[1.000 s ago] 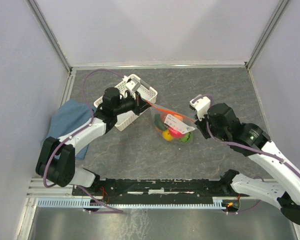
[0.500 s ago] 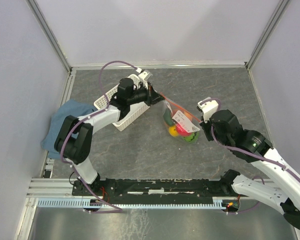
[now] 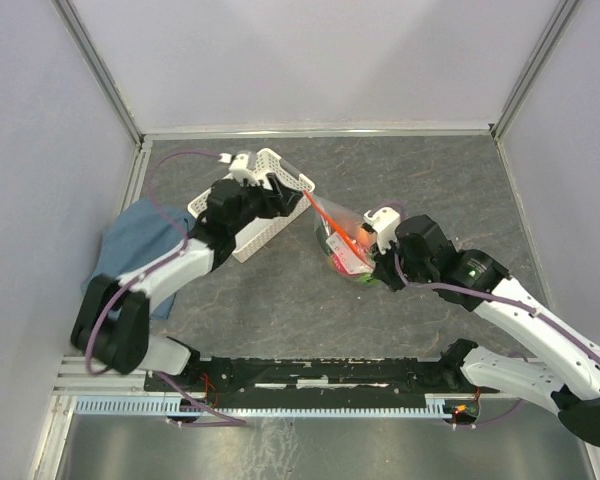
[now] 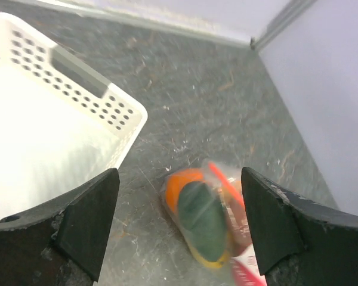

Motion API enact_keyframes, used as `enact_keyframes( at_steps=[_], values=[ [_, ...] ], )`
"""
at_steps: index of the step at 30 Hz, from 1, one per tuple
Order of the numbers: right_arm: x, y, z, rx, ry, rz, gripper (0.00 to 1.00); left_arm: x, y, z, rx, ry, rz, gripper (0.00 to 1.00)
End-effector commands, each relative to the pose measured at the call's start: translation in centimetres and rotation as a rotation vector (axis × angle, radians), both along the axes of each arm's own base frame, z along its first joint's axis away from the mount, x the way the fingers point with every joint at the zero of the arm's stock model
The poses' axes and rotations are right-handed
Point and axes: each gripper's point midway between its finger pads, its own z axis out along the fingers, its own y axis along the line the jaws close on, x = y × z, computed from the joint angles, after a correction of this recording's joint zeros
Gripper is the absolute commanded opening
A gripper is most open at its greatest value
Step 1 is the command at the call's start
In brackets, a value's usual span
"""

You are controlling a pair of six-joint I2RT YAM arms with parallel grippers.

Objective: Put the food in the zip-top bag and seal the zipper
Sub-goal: Place the zipper food storage bag at the center of the board.

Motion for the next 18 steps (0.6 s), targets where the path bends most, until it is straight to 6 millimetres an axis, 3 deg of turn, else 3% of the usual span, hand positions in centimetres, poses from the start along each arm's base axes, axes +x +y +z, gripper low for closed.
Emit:
enact_keyframes(
  at_steps=[1, 7, 10, 16, 18],
  values=[
    [-1.4, 4.2, -0.8, 0.136, 0.117, 0.141, 0.06, -2.4, 6.2, 3.2, -0.086, 0.006, 0.303, 0.9],
    [-1.8, 5.3, -3.0, 0.151, 0.207, 0.144, 0.1, -7.8, 10.4, 6.5, -0.02, -0.027, 0.362, 0.91],
    [-1.4, 5.2, -3.3, 0.148, 0.194, 0.117, 0.17, -10.3, 12.8, 7.9, 0.027, -0.071, 0.4, 0.93],
    [0.2, 3.8, -1.9, 0.115, 0.102, 0.029, 0.51, -14.5, 17.1, 10.5, 0.153, -0.218, 0.457, 1.0],
    [1.0, 3.0, -0.9, 0.114, 0.038, -0.017, 0.7, -15.4, 18.3, 11.0, 0.178, -0.265, 0.492, 0.99]
  ],
)
